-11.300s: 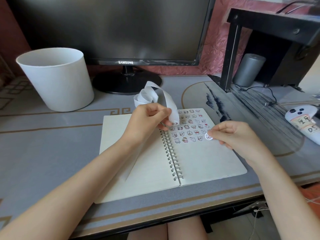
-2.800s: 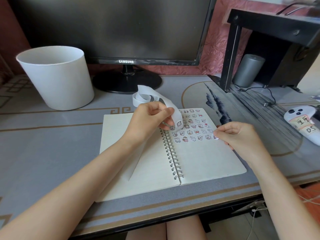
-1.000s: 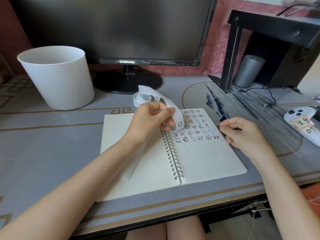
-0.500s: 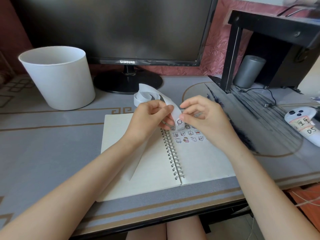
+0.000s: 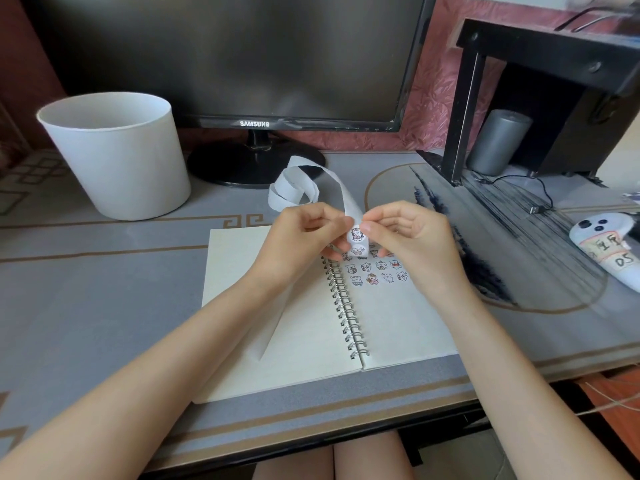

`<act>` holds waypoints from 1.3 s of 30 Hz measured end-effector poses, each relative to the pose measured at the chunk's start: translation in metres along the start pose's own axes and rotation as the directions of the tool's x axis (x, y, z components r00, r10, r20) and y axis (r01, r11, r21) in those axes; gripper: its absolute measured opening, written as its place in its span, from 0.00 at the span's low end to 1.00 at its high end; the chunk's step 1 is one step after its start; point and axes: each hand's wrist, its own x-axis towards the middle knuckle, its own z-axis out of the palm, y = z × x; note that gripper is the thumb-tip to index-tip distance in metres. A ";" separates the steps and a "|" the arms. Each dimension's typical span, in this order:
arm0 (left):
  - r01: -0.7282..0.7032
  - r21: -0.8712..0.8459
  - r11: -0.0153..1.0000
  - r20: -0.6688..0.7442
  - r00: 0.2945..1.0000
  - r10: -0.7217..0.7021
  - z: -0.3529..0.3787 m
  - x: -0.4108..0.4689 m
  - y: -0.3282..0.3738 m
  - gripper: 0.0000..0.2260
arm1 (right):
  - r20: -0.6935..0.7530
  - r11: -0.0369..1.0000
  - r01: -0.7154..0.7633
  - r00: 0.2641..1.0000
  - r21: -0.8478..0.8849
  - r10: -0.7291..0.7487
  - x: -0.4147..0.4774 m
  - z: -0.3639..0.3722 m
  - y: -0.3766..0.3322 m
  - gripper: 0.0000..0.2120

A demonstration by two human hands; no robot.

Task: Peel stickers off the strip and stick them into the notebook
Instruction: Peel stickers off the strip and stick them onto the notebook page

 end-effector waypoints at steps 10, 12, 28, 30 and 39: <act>-0.011 -0.008 1.000 -0.009 1.000 0.011 0.000 0.001 -0.001 0.07 | -0.009 0.997 0.031 0.999 -0.069 -0.031 -0.002 0.001 0.004 0.06; -0.007 -0.010 1.000 -0.008 1.000 0.007 0.000 0.001 -0.001 0.07 | -0.013 0.996 0.038 0.999 -0.080 -0.039 -0.001 0.001 0.004 0.06; 0.023 0.011 1.000 -0.039 0.999 -0.022 0.000 -0.001 0.000 0.05 | -0.019 0.963 0.089 0.995 -0.253 -0.097 -0.004 0.002 0.004 0.04; 0.027 0.011 1.000 -0.045 0.999 -0.027 0.001 -0.001 0.000 0.05 | -0.029 0.946 0.092 0.994 -0.311 -0.106 -0.005 0.003 0.004 0.04; 0.061 -0.050 0.997 -0.070 0.995 -0.064 -0.003 0.000 0.003 0.07 | 0.024 0.905 0.194 0.980 -0.379 -0.199 -0.014 -0.002 0.000 0.05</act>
